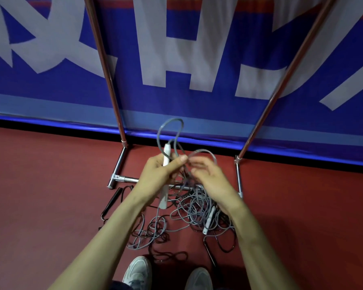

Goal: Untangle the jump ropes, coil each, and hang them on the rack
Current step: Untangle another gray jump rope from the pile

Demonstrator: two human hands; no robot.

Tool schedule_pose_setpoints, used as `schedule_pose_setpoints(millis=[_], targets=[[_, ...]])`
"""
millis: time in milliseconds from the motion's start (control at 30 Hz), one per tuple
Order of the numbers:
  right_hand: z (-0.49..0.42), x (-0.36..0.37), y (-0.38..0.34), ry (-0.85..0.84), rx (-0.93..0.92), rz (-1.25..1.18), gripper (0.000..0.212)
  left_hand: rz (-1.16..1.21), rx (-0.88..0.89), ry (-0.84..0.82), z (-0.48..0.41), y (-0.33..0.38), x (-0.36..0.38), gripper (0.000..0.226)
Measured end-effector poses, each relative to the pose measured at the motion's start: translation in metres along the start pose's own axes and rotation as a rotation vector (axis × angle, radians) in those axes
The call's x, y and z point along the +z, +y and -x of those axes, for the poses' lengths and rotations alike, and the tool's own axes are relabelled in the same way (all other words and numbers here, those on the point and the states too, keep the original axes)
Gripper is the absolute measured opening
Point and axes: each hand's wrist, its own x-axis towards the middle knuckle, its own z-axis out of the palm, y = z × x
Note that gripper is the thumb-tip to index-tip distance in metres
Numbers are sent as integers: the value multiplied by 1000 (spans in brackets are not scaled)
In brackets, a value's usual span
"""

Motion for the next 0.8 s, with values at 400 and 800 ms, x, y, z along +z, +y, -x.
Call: schedule_pose_setpoints(millis=[400,800], targets=[[5,-2,10,-87,-56,612,13,439,165,309,-4,22,-14,16],[-4,13,9,-4,-80,386,49,480,45,93,-1,29,-14,18]])
